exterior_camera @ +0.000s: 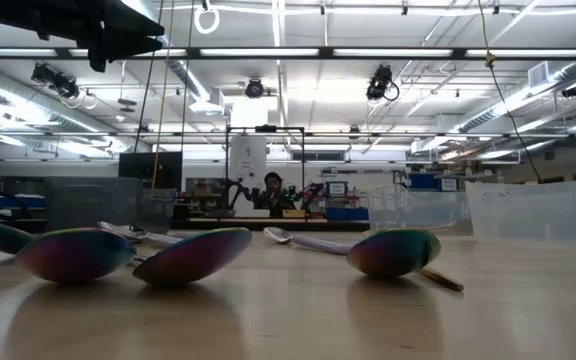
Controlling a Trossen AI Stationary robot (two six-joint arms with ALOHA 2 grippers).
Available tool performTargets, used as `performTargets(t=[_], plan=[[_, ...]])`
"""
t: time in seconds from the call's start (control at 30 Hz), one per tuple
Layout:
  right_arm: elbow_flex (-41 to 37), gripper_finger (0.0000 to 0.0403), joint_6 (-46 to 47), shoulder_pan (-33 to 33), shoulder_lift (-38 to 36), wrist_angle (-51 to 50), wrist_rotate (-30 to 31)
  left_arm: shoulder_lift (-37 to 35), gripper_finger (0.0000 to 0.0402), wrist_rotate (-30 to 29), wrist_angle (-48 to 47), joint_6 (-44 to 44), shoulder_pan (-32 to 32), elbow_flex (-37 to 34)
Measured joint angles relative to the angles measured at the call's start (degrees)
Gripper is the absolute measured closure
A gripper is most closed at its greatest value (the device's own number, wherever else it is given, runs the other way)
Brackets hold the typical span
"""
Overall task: Sort silverware by color (type)
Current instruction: Put the purple spoon into the bottom transparent bin
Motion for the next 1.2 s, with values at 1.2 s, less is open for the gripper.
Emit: performTargets(t=[1.2], plan=[[-33.17,0.0344,14.60,-2.49,-5.66,8.26,-12.94,0.02,0.0219,0.02,0.00,-0.39,0.01,-0.01]])
